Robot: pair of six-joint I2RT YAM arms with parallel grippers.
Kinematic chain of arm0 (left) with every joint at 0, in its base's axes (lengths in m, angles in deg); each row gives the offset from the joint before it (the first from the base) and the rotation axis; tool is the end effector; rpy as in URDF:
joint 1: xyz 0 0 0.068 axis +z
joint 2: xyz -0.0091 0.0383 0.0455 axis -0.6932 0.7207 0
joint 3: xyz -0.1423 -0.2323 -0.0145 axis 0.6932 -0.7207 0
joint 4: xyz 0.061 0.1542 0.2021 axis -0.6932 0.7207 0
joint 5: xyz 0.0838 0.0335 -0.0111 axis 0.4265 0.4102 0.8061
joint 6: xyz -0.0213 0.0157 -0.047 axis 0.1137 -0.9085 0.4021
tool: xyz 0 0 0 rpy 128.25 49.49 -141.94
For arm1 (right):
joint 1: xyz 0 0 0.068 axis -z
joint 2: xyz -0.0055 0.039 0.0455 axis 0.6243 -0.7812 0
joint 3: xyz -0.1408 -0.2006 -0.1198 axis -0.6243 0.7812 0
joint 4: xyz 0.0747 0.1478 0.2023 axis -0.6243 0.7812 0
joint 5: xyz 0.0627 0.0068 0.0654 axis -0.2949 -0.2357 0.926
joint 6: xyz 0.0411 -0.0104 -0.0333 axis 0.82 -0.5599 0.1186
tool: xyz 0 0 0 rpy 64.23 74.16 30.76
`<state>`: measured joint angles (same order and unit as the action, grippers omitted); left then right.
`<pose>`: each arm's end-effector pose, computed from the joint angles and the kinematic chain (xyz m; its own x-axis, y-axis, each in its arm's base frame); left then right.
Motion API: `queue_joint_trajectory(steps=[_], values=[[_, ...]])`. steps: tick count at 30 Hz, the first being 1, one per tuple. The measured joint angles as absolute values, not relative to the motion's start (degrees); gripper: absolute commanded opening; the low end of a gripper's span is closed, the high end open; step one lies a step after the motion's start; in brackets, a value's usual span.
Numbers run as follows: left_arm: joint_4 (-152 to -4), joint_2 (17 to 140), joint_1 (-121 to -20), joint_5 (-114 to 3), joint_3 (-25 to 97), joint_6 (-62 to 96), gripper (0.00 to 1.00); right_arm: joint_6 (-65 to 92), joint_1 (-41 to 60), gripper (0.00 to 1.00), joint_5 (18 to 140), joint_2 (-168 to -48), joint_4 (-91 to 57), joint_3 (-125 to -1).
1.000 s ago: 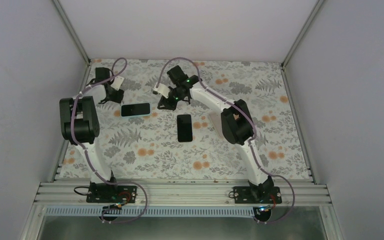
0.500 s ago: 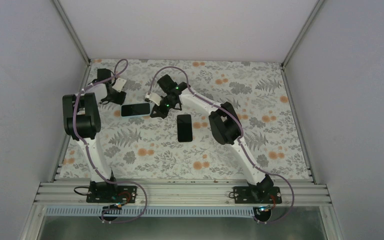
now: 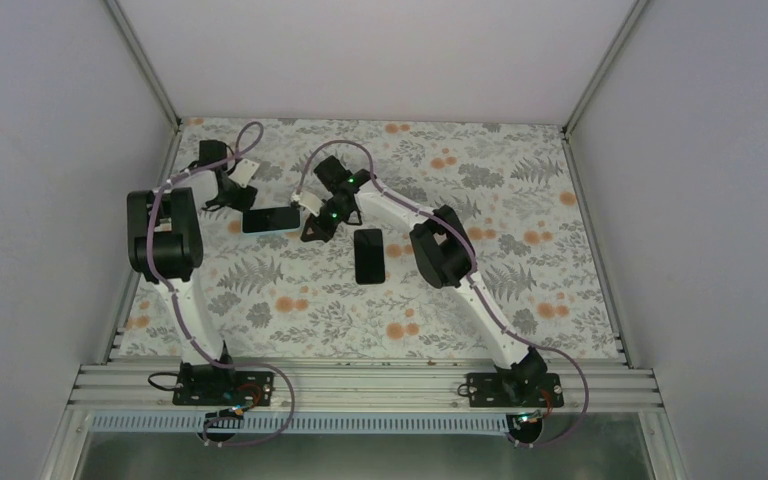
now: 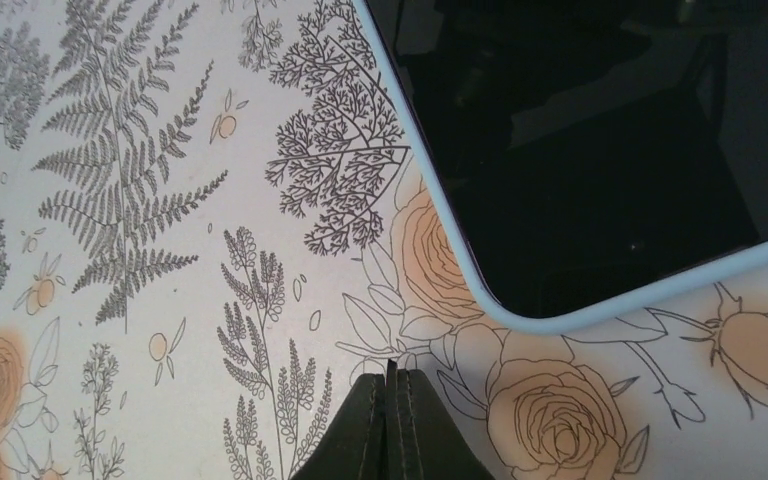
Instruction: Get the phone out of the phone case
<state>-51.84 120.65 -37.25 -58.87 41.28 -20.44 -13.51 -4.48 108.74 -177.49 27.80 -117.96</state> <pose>0.4144 0.0410 0.1390 -0.8118 0.3378 -0.4764 0.3689 0.9290 0.0300 0.3821 0.3872 0.1233 -0.3674 -0.7238 -0.5841 -0.9150 0.1685 0.3667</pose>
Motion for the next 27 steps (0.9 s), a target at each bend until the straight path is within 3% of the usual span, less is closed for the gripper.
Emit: queue_joint_trajectory(steps=[27], values=[[-47.84,107.25,-42.34,-58.08,23.9,-29.13,0.02,-11.52,-3.98,0.03,111.02,-179.11,29.39,-119.93]])
